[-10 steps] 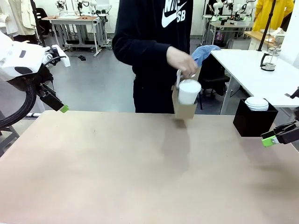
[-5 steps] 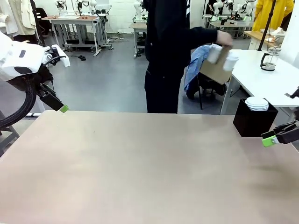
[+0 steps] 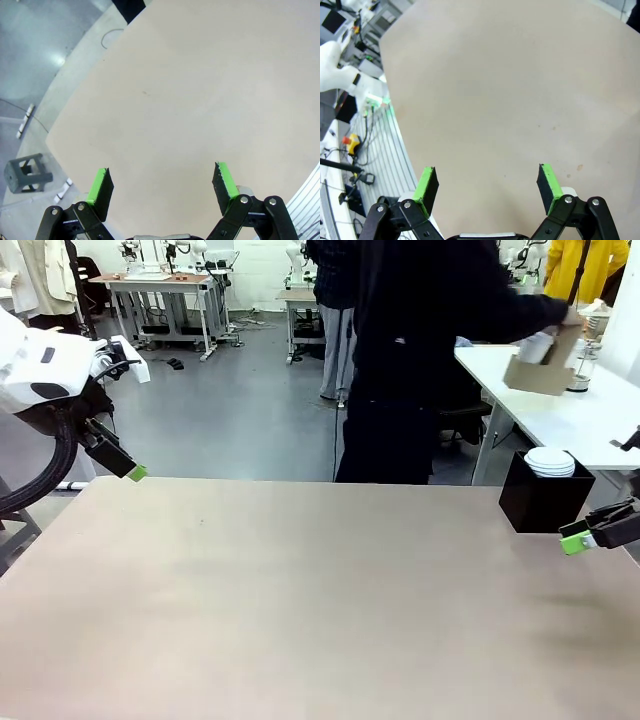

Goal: Pour a drink into a cup and package it in a carrier.
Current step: Insert the held 600 ml Paper Cup into the Cup Carrier.

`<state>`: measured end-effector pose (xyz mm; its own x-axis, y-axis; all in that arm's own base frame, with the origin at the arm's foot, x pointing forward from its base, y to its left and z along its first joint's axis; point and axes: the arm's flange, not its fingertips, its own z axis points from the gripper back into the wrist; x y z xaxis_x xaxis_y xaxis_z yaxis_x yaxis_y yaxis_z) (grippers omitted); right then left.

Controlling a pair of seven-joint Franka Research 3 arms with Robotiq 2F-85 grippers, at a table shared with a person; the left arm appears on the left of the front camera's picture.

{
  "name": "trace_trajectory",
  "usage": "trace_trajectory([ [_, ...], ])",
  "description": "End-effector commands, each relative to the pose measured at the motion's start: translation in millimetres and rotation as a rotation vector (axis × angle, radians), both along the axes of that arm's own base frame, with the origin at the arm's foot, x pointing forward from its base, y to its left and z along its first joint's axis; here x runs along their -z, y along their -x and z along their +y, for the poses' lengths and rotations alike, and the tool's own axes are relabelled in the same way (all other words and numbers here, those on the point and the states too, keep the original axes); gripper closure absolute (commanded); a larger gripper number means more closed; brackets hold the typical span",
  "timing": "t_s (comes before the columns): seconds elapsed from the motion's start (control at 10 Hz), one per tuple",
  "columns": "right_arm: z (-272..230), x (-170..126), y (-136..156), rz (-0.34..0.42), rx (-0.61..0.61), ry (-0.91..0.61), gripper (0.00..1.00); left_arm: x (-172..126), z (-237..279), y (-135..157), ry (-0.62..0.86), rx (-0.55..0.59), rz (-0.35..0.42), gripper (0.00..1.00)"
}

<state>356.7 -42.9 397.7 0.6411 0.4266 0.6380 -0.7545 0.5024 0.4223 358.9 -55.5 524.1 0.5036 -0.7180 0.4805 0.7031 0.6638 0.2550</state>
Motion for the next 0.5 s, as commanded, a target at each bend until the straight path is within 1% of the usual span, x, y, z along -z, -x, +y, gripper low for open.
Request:
trace_trajectory([
  [0.0,-1.9,-1.0,1.8,-0.011,-0.013,0.007,0.0,-1.2,-0.8,1.5,0.001,-0.017,-0.001,0.0],
  [0.4,-1.9,-1.0,1.8,-0.011,-0.013,0.007,0.0,-1.2,-0.8,1.5,0.001,-0.017,-0.001,0.0],
])
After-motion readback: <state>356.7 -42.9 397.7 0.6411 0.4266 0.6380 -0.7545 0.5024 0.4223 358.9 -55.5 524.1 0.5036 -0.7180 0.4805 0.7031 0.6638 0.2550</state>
